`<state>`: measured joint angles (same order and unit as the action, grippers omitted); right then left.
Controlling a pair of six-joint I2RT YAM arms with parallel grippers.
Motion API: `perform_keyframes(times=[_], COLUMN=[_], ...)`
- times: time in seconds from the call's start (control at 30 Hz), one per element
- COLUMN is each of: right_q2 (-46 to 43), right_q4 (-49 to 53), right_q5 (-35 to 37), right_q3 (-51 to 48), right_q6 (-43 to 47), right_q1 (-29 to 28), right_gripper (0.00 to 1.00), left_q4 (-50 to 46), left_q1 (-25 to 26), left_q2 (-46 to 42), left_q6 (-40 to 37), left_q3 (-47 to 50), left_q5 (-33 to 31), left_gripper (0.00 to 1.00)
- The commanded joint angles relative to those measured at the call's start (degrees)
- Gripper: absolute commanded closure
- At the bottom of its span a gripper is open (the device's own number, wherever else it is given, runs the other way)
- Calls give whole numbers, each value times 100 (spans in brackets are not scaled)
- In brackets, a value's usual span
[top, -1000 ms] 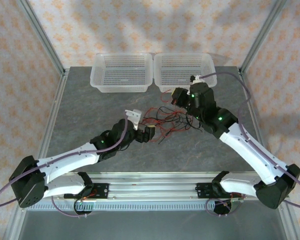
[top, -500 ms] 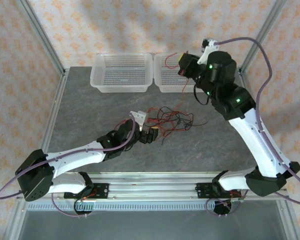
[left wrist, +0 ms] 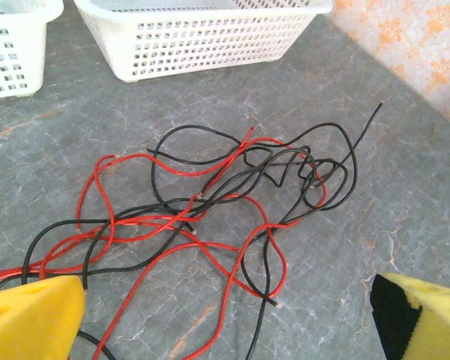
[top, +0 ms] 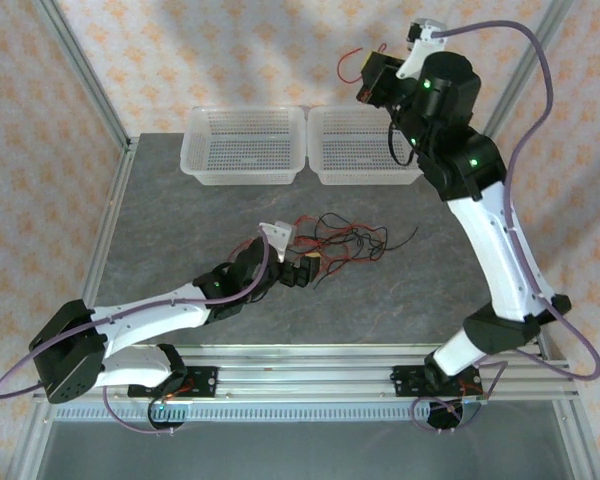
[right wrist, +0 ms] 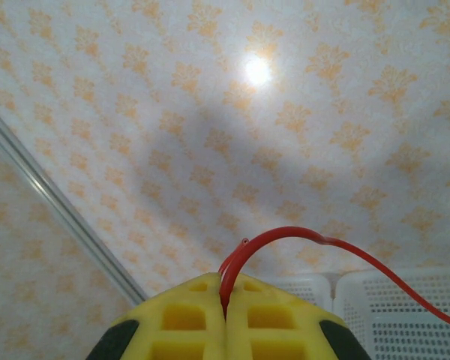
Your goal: Untangle the cables
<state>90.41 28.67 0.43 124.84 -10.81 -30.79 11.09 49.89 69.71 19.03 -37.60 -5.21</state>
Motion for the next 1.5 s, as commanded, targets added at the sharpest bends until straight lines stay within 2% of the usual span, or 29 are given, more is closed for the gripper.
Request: perform_keyframes(times=[0.0, 0.2, 0.47, 0.77, 0.97, 1.1, 1.47], right_q2=[419, 1147, 2050, 3258, 4413, 4881, 4747], right_q4=[-236, -519, -684, -798, 2, 547, 1217], right_q5=[115, -438, -601, 158, 838, 854, 520], right_q3=[503, 849, 595, 126, 887, 1186, 1190], right_q6=[434, 353, 395, 443, 407, 271, 233], right_q1=[176, 823, 996, 1013, 1122, 1199, 1249], right_gripper=[100, 100, 100, 100, 100, 99, 32], left_q4=[256, 548, 543, 67, -66, -304, -1444], left_q1=[21, -3, -146, -159, -163, -164, -172], left_q2=[-298, -711, -1122, -1409, -1681, -1819, -1771], left_q6=[136, 488, 699, 644, 629, 663, 972], left_q3=[146, 458, 703, 544, 588, 529, -41], left_q5=[-76, 64, 518, 460, 352, 191, -664], left_gripper=[1, 1, 1, 4, 4, 5, 6])
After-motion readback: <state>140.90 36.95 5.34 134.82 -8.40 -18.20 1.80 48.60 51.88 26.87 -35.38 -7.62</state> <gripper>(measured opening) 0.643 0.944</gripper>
